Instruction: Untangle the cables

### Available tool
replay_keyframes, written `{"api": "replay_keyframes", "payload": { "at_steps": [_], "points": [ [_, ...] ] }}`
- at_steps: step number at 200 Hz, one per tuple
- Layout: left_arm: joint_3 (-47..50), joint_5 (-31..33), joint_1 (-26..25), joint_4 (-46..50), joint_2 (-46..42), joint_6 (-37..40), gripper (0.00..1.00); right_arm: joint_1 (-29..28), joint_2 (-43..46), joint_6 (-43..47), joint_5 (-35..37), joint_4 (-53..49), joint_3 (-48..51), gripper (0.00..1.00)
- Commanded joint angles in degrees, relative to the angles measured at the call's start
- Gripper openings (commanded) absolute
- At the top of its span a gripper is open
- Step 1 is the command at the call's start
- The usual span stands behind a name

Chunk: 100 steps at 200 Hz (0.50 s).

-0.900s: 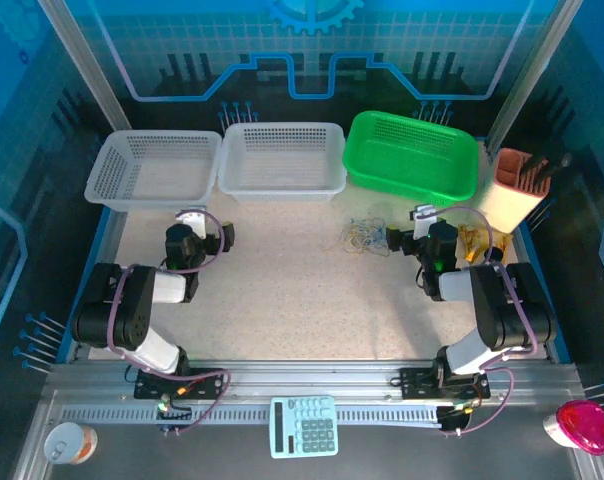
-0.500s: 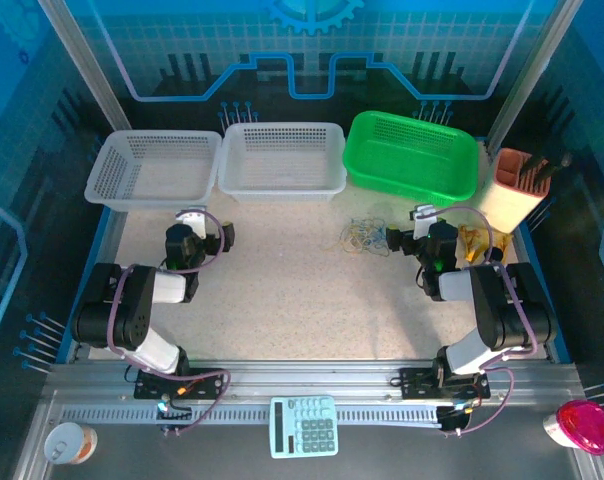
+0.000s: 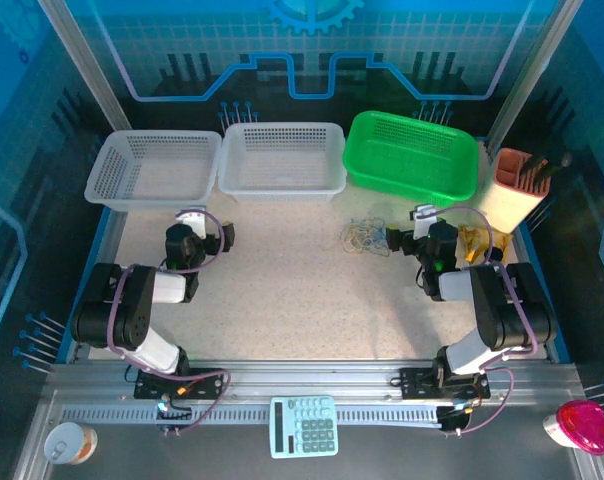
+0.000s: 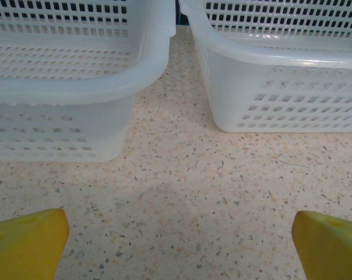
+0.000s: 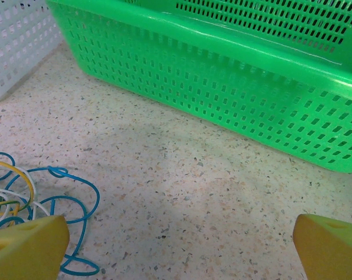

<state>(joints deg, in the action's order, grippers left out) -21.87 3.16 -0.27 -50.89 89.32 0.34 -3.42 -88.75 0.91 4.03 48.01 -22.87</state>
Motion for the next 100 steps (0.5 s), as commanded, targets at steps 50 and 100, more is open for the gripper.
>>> {"api": "replay_keyframes", "payload": {
  "at_steps": [50,100],
  "points": [
    [-0.4,0.1,0.3,-1.6,-0.4,-0.3,0.99,0.0,1.0,-0.6,-0.5,1.2,-0.6,1.00],
    [-0.4,7.8,0.3,5.3,-8.6,-2.8,0.99,-2.9,15.8,1.3,3.4,-8.8,0.4,1.00]
  ]
}}
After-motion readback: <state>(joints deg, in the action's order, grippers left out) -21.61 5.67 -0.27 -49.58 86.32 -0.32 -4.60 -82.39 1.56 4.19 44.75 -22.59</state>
